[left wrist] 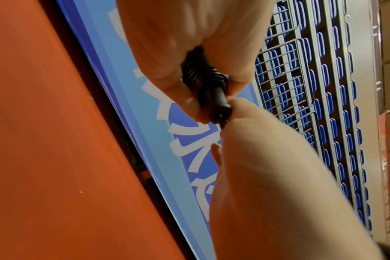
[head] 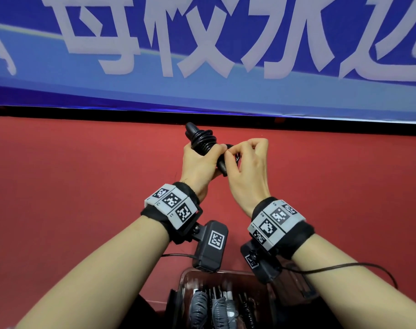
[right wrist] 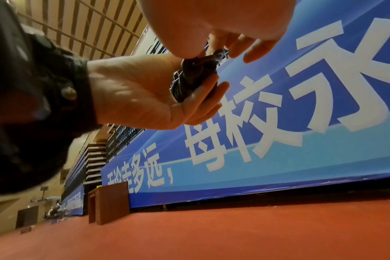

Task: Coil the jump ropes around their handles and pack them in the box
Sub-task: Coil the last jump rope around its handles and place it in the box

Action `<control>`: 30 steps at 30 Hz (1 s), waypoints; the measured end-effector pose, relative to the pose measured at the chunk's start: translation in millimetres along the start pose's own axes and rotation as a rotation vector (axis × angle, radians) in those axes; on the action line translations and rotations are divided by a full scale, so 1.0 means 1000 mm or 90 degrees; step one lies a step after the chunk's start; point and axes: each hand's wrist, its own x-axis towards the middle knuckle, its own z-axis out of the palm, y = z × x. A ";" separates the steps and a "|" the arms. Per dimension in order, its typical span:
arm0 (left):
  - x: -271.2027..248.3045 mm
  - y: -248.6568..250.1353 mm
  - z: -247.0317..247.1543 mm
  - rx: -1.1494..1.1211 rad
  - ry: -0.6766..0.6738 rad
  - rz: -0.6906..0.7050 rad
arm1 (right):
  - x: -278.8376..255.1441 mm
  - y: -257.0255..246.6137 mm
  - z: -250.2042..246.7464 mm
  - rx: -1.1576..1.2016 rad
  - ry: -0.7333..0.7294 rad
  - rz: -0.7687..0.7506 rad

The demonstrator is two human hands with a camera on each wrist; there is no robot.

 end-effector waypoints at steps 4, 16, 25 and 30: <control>0.003 -0.003 -0.001 -0.010 0.044 0.006 | 0.002 -0.004 -0.001 0.071 -0.089 0.125; 0.009 -0.005 -0.004 -0.036 -0.027 -0.096 | 0.019 -0.001 -0.018 0.226 -0.379 0.410; -0.001 -0.024 -0.003 0.010 0.029 -0.058 | 0.003 -0.003 -0.016 0.143 -0.375 0.345; -0.001 -0.011 -0.008 0.137 -0.070 0.082 | 0.004 -0.010 -0.020 0.217 -0.316 0.417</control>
